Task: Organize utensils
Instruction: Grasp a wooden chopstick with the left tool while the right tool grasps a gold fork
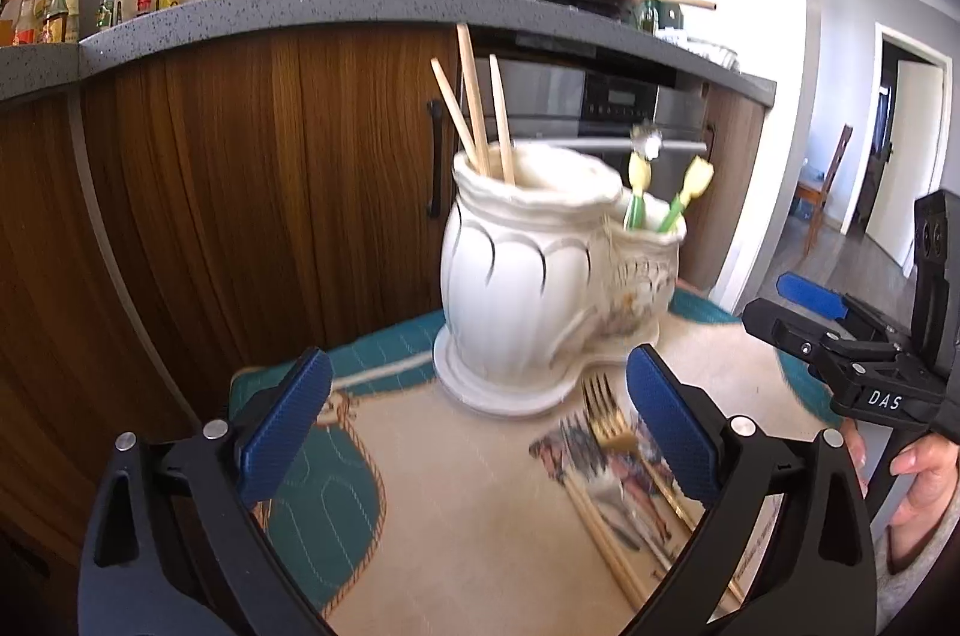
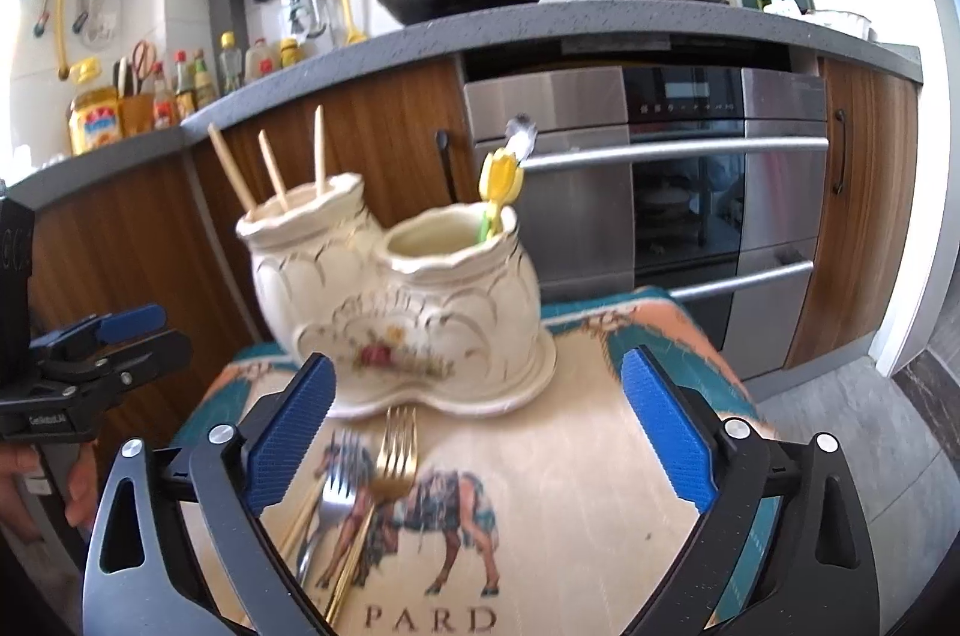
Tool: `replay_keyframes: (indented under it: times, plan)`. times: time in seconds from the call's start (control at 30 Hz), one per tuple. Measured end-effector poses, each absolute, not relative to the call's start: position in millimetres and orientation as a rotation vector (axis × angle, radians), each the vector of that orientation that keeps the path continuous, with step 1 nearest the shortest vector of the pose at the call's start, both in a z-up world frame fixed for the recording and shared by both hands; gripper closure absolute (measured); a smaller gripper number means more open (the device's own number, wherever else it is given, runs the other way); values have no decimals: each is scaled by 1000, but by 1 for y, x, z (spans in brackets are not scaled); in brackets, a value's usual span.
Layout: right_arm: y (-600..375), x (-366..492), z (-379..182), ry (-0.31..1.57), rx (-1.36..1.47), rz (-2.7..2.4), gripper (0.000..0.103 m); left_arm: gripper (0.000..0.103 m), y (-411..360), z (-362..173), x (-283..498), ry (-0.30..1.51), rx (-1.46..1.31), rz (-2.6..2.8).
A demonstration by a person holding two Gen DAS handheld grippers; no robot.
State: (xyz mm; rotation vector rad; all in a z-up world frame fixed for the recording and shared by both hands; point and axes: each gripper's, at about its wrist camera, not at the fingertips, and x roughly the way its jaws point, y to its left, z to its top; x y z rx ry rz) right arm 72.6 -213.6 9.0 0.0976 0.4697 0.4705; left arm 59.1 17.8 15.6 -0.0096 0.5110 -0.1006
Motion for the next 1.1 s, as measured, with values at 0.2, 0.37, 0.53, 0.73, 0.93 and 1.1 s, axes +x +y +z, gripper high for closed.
replay_keyframes:
  times: [0.2, 0.37, 0.53, 0.73, 0.93, 1.1]
  plan:
    - [-203, 66, -4, 549, 49, 491, 6, 6, 10, -1, 45, 583, 18, -113]
    - [-194, 61, -15, 609, -9, 489, 6, 6, -2, -19, 36, 674, 62, -138]
    - [-194, 59, -17, 615, -5, 484, 6, 6, -19, -39, 38, 784, 150, -139]
    - [-195, 61, -19, 628, 4, 485, 6, 17, -31, -55, 42, 871, 210, -153]
    - [-194, 62, -19, 632, 6, 485, 6, 22, -29, -58, 42, 892, 200, -171]
    - [-192, 62, -20, 632, 2, 487, 6, 33, -32, -59, 47, 902, 169, -170]
